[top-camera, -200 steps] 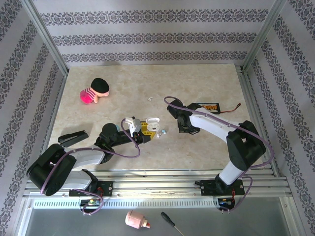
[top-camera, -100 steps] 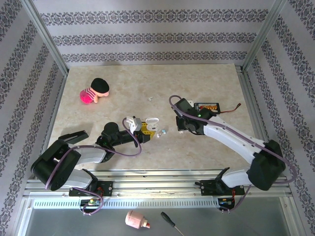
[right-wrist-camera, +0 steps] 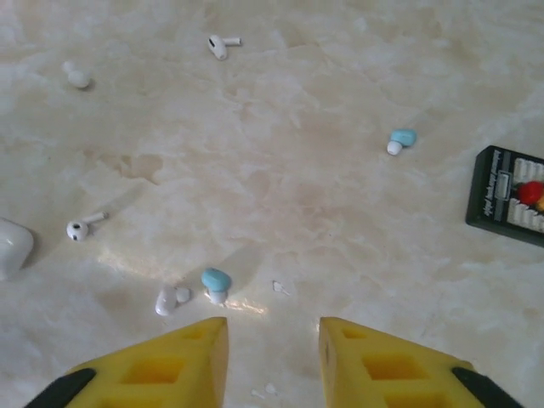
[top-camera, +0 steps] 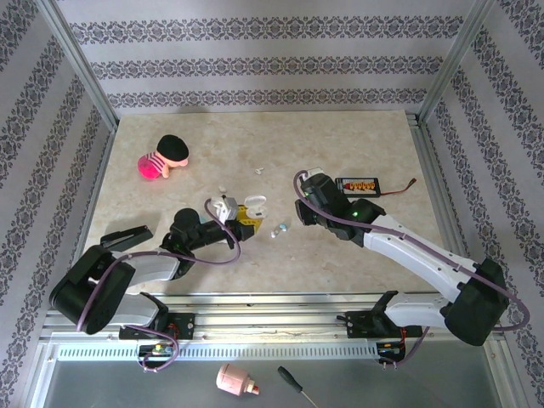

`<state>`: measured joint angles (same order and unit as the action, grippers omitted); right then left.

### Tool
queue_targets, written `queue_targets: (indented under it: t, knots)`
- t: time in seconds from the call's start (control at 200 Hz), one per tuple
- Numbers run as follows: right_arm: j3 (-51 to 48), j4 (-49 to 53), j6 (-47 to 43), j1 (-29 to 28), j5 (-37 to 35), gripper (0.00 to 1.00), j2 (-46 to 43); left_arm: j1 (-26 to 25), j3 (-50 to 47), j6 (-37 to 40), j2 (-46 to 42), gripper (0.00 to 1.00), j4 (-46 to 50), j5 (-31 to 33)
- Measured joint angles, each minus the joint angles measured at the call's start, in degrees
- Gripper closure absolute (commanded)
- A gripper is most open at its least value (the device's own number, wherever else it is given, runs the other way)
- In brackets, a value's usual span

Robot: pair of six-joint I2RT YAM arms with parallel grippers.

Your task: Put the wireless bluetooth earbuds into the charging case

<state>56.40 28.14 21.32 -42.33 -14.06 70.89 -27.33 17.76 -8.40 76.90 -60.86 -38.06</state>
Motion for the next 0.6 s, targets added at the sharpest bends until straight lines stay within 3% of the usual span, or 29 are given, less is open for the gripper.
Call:
queue_targets:
  t: [0.135,0.3,0.6]
  knots:
    - [-2.03,-5.40,1.77,2.95,3.65,0.39,1.07,2.27,0.07,0.26,-2.62,0.72,2.36,3.28]
    - [-2.51,-8.72,2.38,5.77,9.35,0.38,5.29,4.55,0.15,0.76,-5.11,0.72,5.44,7.45]
    - [1.46,-7.41,6.16,4.55,18.27,0.40,16.61,8.17,-0.63,0.94,-9.18,0.71,6.99,12.94]
